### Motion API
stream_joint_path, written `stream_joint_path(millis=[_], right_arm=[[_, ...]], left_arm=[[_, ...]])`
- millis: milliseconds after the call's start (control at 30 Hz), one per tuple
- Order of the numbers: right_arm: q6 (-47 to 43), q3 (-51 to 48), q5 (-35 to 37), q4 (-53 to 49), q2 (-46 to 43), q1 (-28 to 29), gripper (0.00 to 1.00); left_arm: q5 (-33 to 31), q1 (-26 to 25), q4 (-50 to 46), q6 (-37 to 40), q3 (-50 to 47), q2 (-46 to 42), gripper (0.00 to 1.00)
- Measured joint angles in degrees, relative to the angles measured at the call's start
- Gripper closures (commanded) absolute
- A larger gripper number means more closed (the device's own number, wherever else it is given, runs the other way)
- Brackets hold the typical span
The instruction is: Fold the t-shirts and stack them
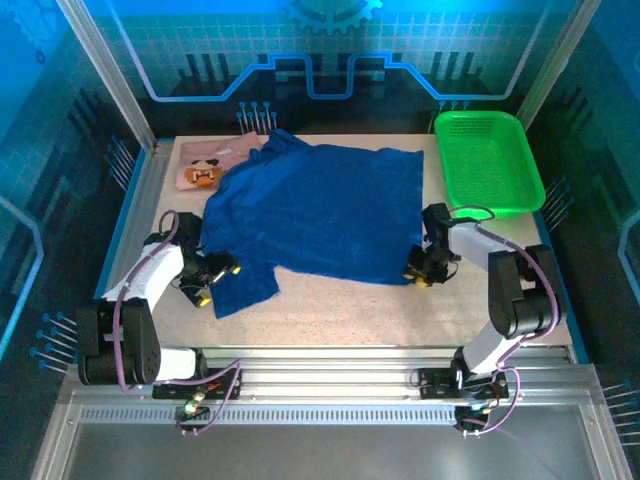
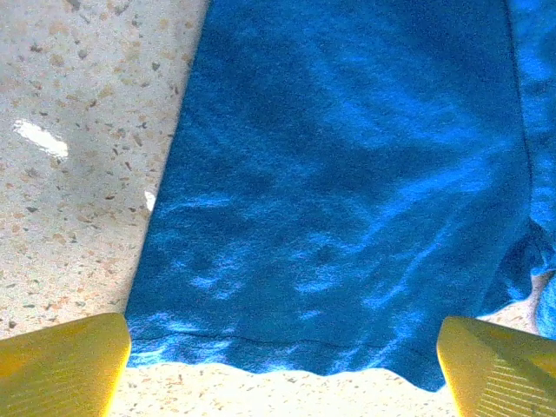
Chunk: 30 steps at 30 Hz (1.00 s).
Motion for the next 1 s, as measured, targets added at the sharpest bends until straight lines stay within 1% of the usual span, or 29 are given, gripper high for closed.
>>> stream_joint_path(millis=[67, 167, 233, 300, 400, 467, 733, 1000], right_arm=[[0.35, 0.81, 0.94, -0.13, 0.83, 0.0, 0.9], [0.52, 1.38, 1.44, -0.09, 0.94, -0.02, 0.96], [0.68, 1.42, 1.62, -0.07, 0.94, 0.0, 0.97], [0.79, 1.53, 1.7, -0.09, 0.94, 0.0, 0.97], [0.79, 1.64, 2.23, -0.09, 0.94, 0.0, 0.97], [0.79, 1.73, 2.58, -0.11, 0.94, 0.0, 0.97], [0.74, 2.03, 3.17, -0.85, 0.94, -0.04, 0.98], [0.57, 2.29, 3.76, -1.7, 0.92, -0.24, 0.98]], left_arm=[[0.0, 0.0, -0.57, 0.0, -0.94, -0.74, 0.08], [0.04, -0.17, -2.08, 0.04, -2.1, -2.34, 0.1], [0.13, -1.05, -2.95, -0.04, -2.73, -3.28, 0.11], [0.17, -2.95, -3.89, -0.28, -3.06, -3.48, 0.11], [0.15, -5.46, -4.59, -0.83, -3.82, -3.48, 0.15], [-0.2, -6.19, -5.42, -1.53, -4.0, -3.48, 0.18], [-4.22, -6.29, -7.39, -3.63, -4.0, -4.02, 0.29], [-4.96, -6.29, -6.67, -4.55, -4.72, -2.95, 0.37]])
